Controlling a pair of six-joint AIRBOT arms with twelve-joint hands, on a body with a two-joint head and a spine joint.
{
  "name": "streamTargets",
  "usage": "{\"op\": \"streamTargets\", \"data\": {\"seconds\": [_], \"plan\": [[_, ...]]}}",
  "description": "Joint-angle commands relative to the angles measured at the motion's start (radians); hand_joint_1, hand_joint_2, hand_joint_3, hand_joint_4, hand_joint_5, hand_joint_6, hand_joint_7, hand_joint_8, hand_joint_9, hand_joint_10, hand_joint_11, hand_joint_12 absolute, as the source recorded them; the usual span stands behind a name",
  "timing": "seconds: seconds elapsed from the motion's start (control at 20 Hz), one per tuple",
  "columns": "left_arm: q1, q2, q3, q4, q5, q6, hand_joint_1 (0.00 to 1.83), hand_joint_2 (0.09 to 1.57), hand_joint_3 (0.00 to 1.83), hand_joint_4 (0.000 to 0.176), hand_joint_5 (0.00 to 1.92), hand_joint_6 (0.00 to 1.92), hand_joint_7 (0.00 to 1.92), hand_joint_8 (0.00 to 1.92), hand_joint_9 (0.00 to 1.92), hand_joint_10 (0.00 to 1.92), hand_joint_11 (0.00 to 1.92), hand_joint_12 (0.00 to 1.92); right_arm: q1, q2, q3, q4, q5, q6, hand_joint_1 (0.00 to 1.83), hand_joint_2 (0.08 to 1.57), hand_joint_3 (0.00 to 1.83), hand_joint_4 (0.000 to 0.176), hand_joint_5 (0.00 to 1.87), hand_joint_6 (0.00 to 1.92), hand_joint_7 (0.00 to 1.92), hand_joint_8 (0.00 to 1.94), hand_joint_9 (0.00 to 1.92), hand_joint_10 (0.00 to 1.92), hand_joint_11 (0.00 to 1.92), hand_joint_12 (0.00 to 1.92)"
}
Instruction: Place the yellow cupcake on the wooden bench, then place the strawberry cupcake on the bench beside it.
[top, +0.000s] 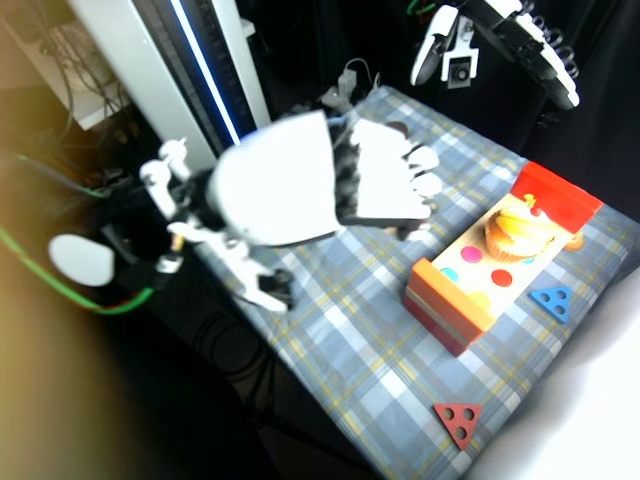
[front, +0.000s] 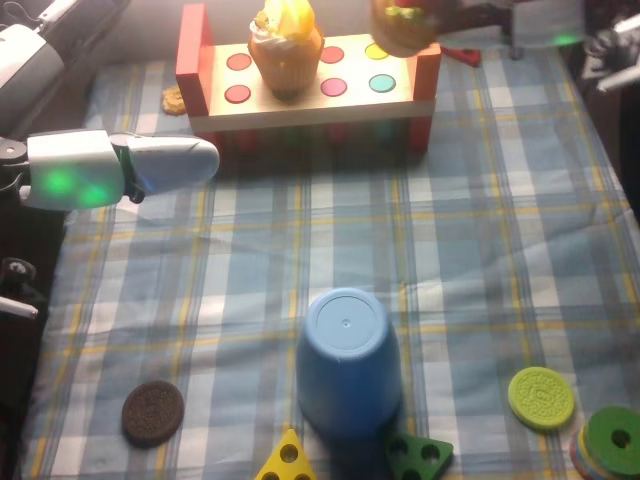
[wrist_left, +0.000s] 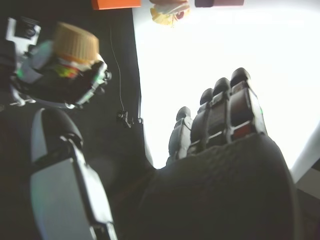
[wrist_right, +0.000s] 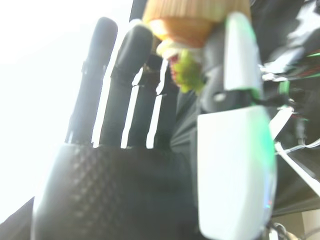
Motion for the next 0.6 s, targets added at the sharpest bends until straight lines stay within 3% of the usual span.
{"op": "streamTargets", "data": {"seconds": [0.0, 0.05, 0.1, 0.15, 0.2, 0.25, 0.3, 0.35, 0.45, 0.5, 0.55], "plan": [[-0.007, 0.006, 0.005, 0.018, -0.115, -0.01, 0.77, 0.76, 0.0, 0.176, 0.0, 0.0, 0.0, 0.0, 0.0, 0.0, 0.0, 0.0, 0.035, -0.018, 0.015, 0.038, 0.056, 0.004, 1.38, 1.08, 0.0, 0.0, 0.91, 1.11, 1.13, 0.67, 0.99, 1.05, 0.72, 1.15], [-0.007, 0.005, 0.006, 0.018, -0.112, -0.01, 0.77, 0.76, 0.0, 0.176, 0.0, 0.0, 0.0, 0.0, 0.0, 0.0, 0.0, 0.0, 0.055, -0.038, 0.033, 0.027, 0.025, 0.004, 1.38, 1.08, 0.0, 0.0, 0.91, 1.11, 1.13, 0.67, 0.99, 1.05, 0.72, 1.15], [-0.008, 0.004, 0.007, 0.02, -0.109, -0.01, 0.79, 0.75, 0.0, 0.176, 0.0, 0.0, 0.0, 0.0, 0.0, 0.0, 0.0, 0.0, 0.073, -0.062, 0.055, 0.016, -0.015, 0.004, 1.27, 1.08, 0.0, 0.0, 0.96, 1.01, 1.14, 0.73, 0.94, 0.87, 0.6, 1.38], [-0.01, 0.003, 0.009, 0.023, -0.104, -0.01, 0.78, 0.75, 0.0, 0.176, 0.0, 0.0, 0.0, 0.0, 0.0, 0.0, 0.0, 0.0, 0.09, -0.09, 0.078, 0.005, -0.052, 0.004, 1.25, 1.07, 0.0, 0.002, 1.03, 0.85, 1.12, 0.84, 0.93, 1.03, 0.67, 1.6], [-0.014, 0.001, 0.012, 0.026, -0.099, -0.01, 0.78, 0.75, 0.0, 0.176, 0.0, 0.0, 0.0, 0.0, 0.0, 0.0, 0.0, 0.0, 0.103, -0.113, 0.099, -0.009, -0.091, 0.004, 1.25, 1.07, 0.0, 0.002, 1.03, 0.85, 1.12, 0.84, 0.93, 1.03, 0.67, 1.6], [-0.017, -0.002, 0.015, 0.03, -0.094, -0.01, 0.79, 0.74, 0.0, 0.176, 0.0, 0.0, 0.0, 0.0, 0.0, 0.0, 0.0, 0.0, 0.112, -0.136, 0.118, -0.022, -0.122, 0.004, 1.26, 1.04, 0.0, 0.0, 1.05, 0.91, 1.25, 0.52, 1.13, 0.68, 0.93, 1.25], [-0.021, -0.005, 0.018, 0.033, -0.09, -0.01, 0.79, 0.75, 0.0, 0.176, 0.0, 0.0, 0.0, 0.0, 0.0, 0.0, 0.0, 0.0, 0.117, -0.153, 0.131, -0.034, -0.152, 0.004, 1.26, 1.05, 0.0, 0.0, 1.03, 0.95, 1.28, 0.44, 1.09, 0.44, 0.55, 1.21], [-0.024, -0.007, 0.019, 0.035, -0.088, -0.01, 0.75, 0.75, 0.0, 0.176, 0.0, 0.0, 0.0, 0.0, 0.0, 0.0, 0.0, 0.0, 0.119, -0.164, 0.14, -0.046, -0.174, 0.004, 1.25, 1.04, 0.01, 0.009, 1.09, 0.87, 1.2, 0.54, 0.95, 0.35, 0.22, 1.37], [-0.027, -0.008, 0.02, 0.039, -0.086, -0.01, 0.74, 0.75, 0.0, 0.176, 0.0, 0.0, 0.0, 0.0, 0.0, 0.0, 0.0, 0.0, 0.119, -0.175, 0.15, -0.064, -0.21, 0.004, 1.25, 1.05, 0.0, 0.004, 1.09, 0.88, 1.18, 0.57, 0.93, 0.33, 0.16, 1.41], [-0.028, -0.009, 0.02, 0.041, -0.085, -0.014, 0.72, 0.76, 0.0, 0.176, 0.0, 0.0, 0.0, 0.0, 0.0, 0.0, 0.0, 0.0, 0.119, -0.177, 0.154, -0.071, -0.226, 0.004, 1.24, 1.06, 0.0, 0.032, 1.13, 0.78, 1.1, 0.77, 0.84, 0.71, 0.34, 1.55], [-0.028, -0.009, 0.02, 0.042, -0.085, -0.018, 0.7, 0.76, 0.0, 0.176, 0.0, 0.0, 0.0, 0.0, 0.0, 0.0, 0.0, 0.0, 0.119, -0.178, 0.156, -0.075, -0.238, 0.004, 1.25, 1.05, 0.0, 0.037, 1.13, 0.77, 1.12, 0.76, 0.89, 0.79, 0.46, 1.53]]}}
